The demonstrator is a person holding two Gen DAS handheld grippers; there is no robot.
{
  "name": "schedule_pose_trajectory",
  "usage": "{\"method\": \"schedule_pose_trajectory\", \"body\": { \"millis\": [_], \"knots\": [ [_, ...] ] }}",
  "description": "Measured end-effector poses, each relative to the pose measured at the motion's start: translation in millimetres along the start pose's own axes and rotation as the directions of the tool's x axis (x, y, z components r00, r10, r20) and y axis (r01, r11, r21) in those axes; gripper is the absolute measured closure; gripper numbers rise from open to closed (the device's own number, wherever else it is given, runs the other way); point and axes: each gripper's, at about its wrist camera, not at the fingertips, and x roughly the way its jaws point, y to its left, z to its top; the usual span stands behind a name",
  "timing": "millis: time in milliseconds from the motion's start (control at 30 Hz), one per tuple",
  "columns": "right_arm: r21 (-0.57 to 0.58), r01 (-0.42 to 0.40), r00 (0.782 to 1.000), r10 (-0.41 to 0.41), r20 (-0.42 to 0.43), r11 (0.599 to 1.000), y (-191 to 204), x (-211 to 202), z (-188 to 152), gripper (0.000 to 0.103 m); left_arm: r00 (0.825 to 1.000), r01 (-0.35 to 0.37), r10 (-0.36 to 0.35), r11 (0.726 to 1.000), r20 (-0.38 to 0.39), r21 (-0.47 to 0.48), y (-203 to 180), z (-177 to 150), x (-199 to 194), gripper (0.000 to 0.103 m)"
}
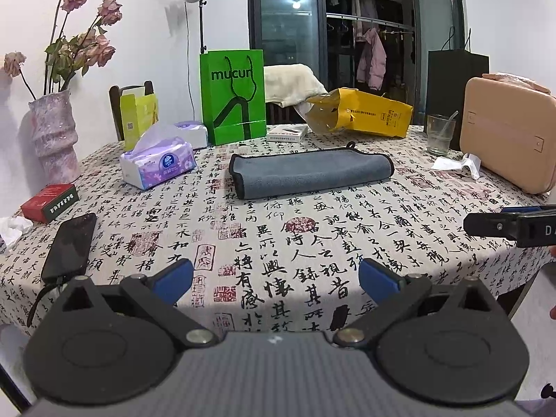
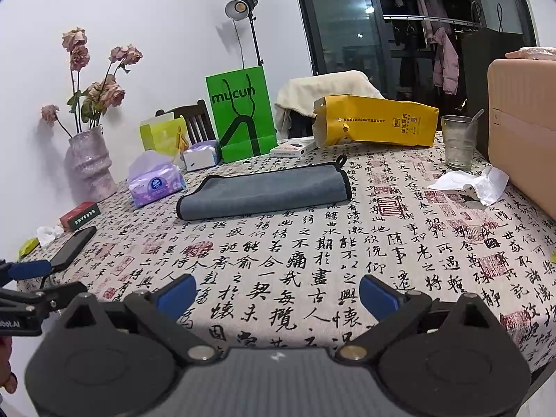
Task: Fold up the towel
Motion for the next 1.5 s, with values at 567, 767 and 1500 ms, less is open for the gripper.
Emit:
{"method": "schedule_pose_trajectory", "body": {
  "millis": [567,767,1500],
  "knots": [
    [-0.021,-0.004,0.996,0.005,0.084,1.0,19.5,-43.9,-12.7,0.0,0.998,-0.003,0.004,1.0,0.064,-0.015,-1.4,-10.2,-32.4,0.0],
    [-0.028,-0.015,0.998,0.017,0.057,0.999,26.9,-48.6,-22.4,0.0,0.999,0.003,-0.003,1.0,0.049,-0.009,-4.2,-19.5,-39.9,0.0],
    [-0.109,-0.025,0.997,0.032,0.07,0.994,54.1,-75.3,-51.9,0.0,0.998,0.024,-0.019,0.997,0.062,-0.072,-9.5,-46.6,-57.5,0.0]
  ]
}}
